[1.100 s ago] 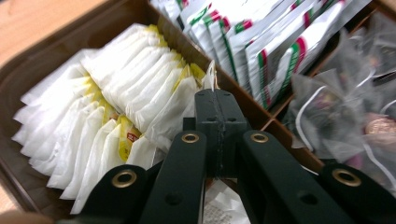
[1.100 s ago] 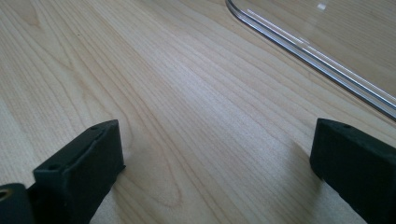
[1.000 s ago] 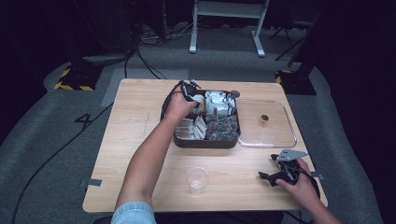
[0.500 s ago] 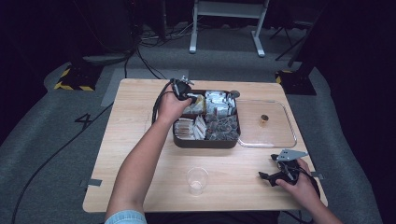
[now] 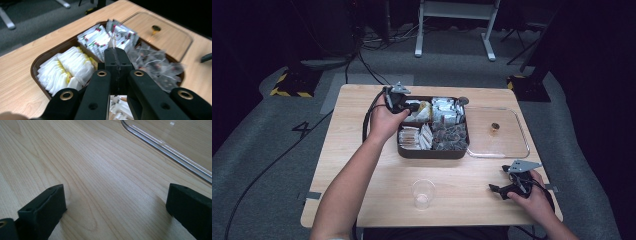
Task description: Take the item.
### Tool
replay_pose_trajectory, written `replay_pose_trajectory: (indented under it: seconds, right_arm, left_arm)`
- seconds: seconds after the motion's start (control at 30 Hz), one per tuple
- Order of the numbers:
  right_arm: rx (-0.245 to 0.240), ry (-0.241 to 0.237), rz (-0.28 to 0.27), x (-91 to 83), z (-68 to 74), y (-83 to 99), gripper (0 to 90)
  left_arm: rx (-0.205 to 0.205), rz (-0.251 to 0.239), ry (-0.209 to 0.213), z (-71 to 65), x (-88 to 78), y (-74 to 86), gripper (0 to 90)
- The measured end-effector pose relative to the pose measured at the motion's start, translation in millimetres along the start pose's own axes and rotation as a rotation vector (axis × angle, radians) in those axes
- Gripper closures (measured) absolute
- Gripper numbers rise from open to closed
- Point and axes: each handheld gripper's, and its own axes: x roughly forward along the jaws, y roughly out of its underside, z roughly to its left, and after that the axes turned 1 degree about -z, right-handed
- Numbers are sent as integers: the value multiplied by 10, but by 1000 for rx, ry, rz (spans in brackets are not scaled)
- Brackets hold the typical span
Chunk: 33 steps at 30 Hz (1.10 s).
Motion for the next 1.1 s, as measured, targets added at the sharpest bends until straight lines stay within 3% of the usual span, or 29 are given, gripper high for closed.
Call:
replay_pose_trajectory:
  seconds: [0.13,0.57,1.1]
  right_arm:
    - [0,0,0,0,0,0,27]
    - [0,0,0,0,0,0,27]
    - [0,0,0,0,0,0,27]
  left_arm:
    - [-1,-55,25,-108,-145,43,900]
    - [58,-168,68,-512,-545,251,900]
    - [88,-232,114,-987,-873,661,900]
